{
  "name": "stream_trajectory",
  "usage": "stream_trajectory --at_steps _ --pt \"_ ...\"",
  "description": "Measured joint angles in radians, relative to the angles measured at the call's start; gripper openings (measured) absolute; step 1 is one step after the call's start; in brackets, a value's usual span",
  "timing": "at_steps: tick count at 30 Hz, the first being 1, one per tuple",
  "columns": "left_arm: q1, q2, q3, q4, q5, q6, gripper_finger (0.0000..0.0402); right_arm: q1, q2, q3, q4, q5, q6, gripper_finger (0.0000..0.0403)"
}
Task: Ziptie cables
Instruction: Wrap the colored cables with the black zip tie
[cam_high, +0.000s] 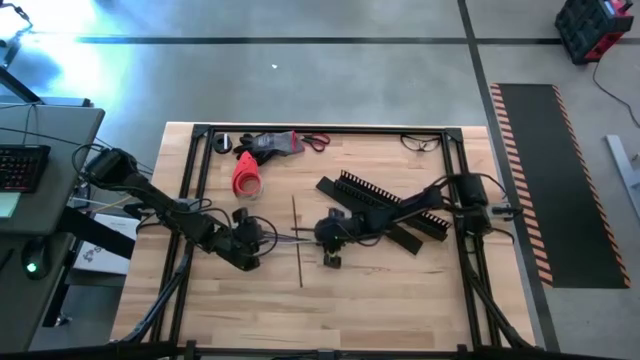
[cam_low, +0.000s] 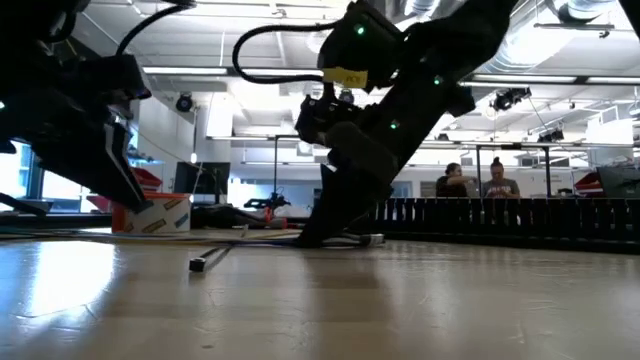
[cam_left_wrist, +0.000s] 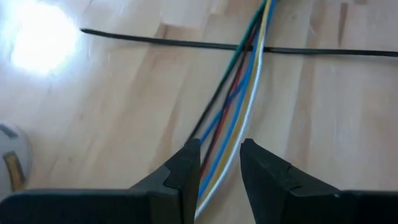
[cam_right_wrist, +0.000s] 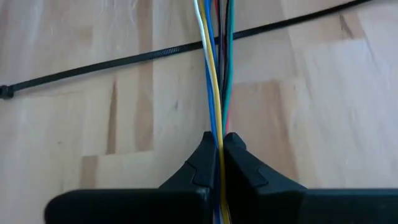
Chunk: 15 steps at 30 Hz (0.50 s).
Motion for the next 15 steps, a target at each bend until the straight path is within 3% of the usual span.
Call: stream_trajectory --at_steps 9,15 --pt "0.015 0.044 0.000 0.136 -0.006 0.075 0.0108 0.157 -0.059 -0.001 -0.159 0.041 0.130 0.0001" --pt "0.023 0.151 0.000 0.342 0.042 0.130 0.0108 0.279 -0.133 -0.010 -0.274 0.042 0.207 0.0000"
